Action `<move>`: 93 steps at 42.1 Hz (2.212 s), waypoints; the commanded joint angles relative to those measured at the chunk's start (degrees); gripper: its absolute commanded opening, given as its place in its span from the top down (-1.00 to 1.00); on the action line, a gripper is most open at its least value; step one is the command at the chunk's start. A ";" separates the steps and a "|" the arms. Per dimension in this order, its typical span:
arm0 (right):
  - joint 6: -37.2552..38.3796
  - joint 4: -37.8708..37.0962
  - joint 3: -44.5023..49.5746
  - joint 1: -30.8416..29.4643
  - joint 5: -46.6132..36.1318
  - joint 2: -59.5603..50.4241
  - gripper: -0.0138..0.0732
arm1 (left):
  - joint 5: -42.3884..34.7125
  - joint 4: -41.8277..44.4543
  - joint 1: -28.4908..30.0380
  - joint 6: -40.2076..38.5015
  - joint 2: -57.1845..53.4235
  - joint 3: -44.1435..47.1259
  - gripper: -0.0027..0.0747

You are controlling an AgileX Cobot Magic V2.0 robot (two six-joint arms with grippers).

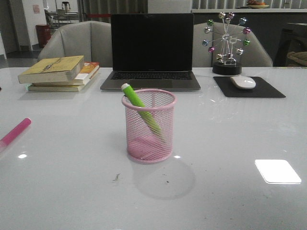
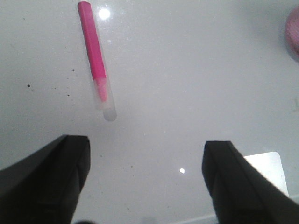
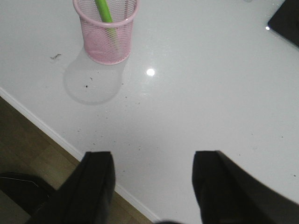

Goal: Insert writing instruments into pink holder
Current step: 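Lower the left gripper onto the pink marker and grasp it, then lift the pink marker upright and carry it above the holder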

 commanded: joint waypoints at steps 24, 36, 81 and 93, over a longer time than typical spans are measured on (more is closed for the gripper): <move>-0.44 -1.08 -1.38 -0.24 -3.24 -0.38 -0.43 | -3.03 0.39 8.38 -1.17 30.59 -22.54 -0.41; -0.44 -1.08 -1.38 -0.24 -3.24 -0.38 -0.43 | -1.83 0.39 8.51 -1.28 36.52 -29.95 -0.15; -0.44 -1.08 -1.38 -0.24 -3.24 -0.38 -0.43 | -2.09 -2.17 8.13 -2.08 34.36 -33.30 0.69; -0.44 -1.08 -1.38 -0.24 -3.24 -0.38 -0.43 | -24.45 -5.23 1.80 0.73 13.66 -18.55 0.69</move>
